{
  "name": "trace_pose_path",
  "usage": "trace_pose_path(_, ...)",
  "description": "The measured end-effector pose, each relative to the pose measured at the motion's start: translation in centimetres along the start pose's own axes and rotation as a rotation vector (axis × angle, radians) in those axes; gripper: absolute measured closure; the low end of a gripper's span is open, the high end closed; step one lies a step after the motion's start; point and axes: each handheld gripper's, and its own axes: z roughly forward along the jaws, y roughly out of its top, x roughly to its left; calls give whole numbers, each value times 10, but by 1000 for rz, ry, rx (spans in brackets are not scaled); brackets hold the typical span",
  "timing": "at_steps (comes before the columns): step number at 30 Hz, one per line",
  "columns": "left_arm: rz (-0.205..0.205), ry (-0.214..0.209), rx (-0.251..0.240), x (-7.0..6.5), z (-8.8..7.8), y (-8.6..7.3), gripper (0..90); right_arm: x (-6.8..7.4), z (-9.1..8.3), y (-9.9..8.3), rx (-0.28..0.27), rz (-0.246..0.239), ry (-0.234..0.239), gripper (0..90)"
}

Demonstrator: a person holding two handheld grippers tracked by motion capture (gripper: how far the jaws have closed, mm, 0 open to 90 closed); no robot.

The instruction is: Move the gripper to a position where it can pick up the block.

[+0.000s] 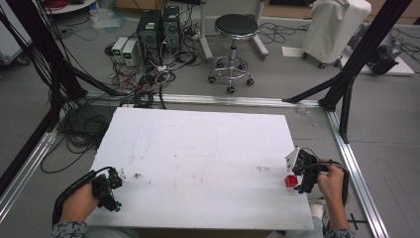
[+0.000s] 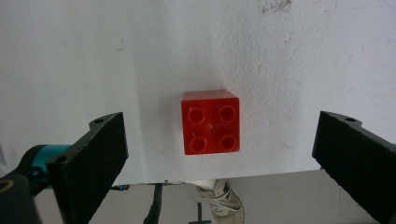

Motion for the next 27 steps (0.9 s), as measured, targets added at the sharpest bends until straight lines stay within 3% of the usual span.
trace_pose_path(14, -1, 0, 1, 0, 1, 0, 231, -1, 27, 0, 51, -31, 33, 26)
trace_pose_path(27, -5, -3, -3, 1, 1, -1, 231, -1, 33, 1, 58, -34, 40, 26)
